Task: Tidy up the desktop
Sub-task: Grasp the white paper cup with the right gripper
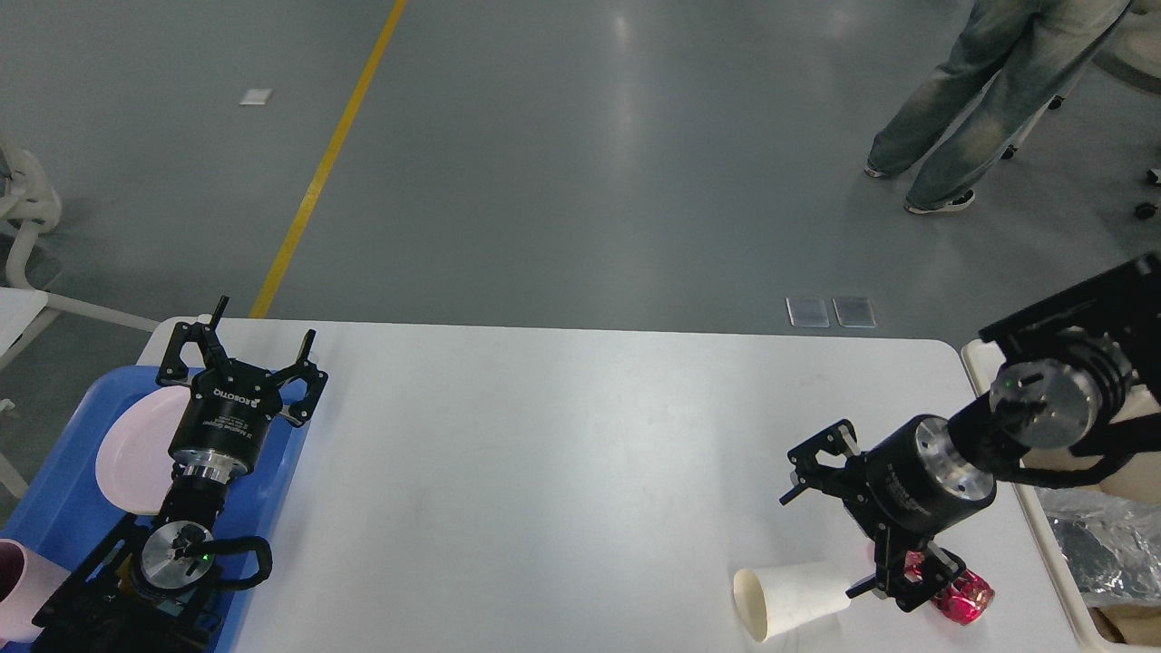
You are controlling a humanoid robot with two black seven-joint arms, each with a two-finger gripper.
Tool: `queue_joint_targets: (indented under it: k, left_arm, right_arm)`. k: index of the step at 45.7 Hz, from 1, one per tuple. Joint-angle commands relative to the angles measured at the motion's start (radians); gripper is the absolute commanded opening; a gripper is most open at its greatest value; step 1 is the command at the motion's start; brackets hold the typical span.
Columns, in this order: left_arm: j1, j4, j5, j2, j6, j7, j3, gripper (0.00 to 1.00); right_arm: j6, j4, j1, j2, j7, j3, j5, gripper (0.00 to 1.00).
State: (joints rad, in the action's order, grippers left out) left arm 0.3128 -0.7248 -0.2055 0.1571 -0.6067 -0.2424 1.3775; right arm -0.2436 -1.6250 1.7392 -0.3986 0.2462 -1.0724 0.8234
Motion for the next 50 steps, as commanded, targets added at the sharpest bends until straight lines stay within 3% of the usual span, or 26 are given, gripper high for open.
queue_joint_targets:
  k: [1, 12, 33, 37, 40, 42, 46, 49, 50]
  left_arm:
    - [0.0, -0.001, 0.0, -0.001, -0.001, 0.0, 0.0, 0.96]
    - [0.0, -0.001, 0.0, -0.001, -0.001, 0.0, 0.0, 0.96]
    - [0.0, 0.001, 0.0, -0.001, -0.001, 0.0, 0.0, 0.96]
    - [0.0, 0.001, 0.0, -0.001, -0.001, 0.0, 0.0, 0.96]
    - [0.0, -0.001, 0.0, -0.001, -0.001, 0.0, 0.0, 0.96]
    - [0.0, 0.001, 0.0, -0.001, 0.001, 0.0, 0.0, 0.96]
    - [-0.001, 0.001, 0.0, 0.001, -0.001, 0.0, 0.0, 0.96]
    - [0.0, 0.001, 0.0, -0.001, -0.001, 0.0, 0.0, 0.96]
    - [-0.001, 0.001, 0.0, 0.001, 0.001, 0.0, 0.0, 0.96]
  right_arm:
    - [0.092, 0.059, -0.128, 0.007, -0.002, 0.084, -0.007, 1.0]
    - [0.099, 0.296, -0.351, 0.072, -0.004, 0.16, -0.037, 0.99]
    - [0.112, 0.441, -0.495, 0.147, -0.004, 0.183, -0.04, 0.98]
    - [0.109, 0.448, -0.504, 0.147, -0.004, 0.186, -0.04, 0.93]
    - [0.099, 0.447, -0.501, 0.149, -0.004, 0.187, -0.04, 0.83]
    - [0.096, 0.445, -0.5, 0.15, -0.004, 0.187, -0.04, 0.71]
    - [0.095, 0.439, -0.498, 0.15, -0.004, 0.189, -0.037, 0.21]
    - [0.095, 0.433, -0.5, 0.152, -0.004, 0.196, -0.035, 0.01]
    - [0.095, 0.432, -0.5, 0.15, -0.004, 0.2, -0.035, 0.0]
